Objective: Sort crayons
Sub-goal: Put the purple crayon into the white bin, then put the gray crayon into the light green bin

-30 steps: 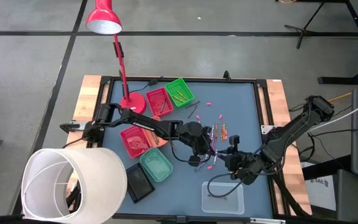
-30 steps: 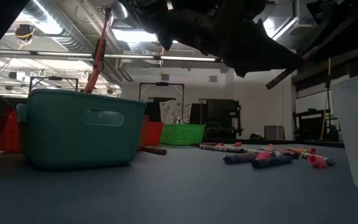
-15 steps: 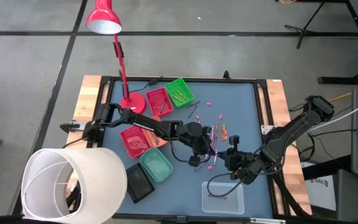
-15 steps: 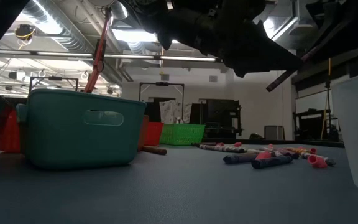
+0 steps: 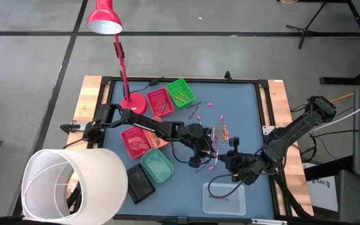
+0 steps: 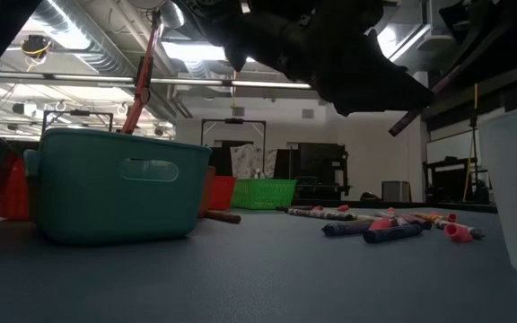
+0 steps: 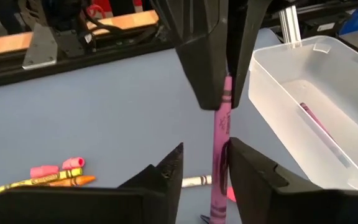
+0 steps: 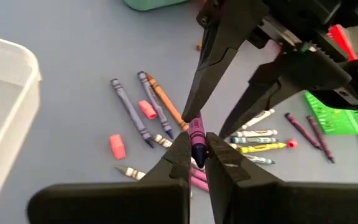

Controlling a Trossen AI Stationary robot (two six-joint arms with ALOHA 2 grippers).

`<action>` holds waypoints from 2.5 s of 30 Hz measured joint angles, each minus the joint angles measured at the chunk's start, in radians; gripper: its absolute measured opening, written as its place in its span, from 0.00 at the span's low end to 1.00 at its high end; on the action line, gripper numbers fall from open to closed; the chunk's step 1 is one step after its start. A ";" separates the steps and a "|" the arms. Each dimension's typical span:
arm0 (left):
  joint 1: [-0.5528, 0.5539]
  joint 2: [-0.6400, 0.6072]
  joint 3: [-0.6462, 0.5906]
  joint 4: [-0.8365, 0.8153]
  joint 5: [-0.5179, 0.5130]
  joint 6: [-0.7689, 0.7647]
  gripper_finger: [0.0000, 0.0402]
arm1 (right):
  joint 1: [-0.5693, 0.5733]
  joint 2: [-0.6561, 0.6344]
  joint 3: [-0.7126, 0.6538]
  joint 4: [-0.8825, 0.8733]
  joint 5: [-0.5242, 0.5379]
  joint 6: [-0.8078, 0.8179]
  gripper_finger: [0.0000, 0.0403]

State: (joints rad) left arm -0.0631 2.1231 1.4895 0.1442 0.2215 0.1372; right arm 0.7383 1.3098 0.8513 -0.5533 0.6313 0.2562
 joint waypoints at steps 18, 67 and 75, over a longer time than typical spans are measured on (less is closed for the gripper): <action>0.011 0.000 0.000 -0.061 -0.009 0.002 0.28 | 0.003 0.000 0.114 0.032 -0.344 0.054 0.04; 0.238 0.001 -0.002 -0.443 -0.028 0.095 0.28 | 0.001 0.142 0.082 0.027 -0.755 0.498 0.35; 0.277 0.002 -0.002 -0.521 -0.021 0.215 0.28 | 0.001 0.138 0.083 0.027 -0.755 0.468 0.33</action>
State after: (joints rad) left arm 0.2136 2.1246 1.4879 -0.3768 0.2001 0.3520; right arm 0.7395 1.4480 0.9340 -0.5262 -0.1234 0.7243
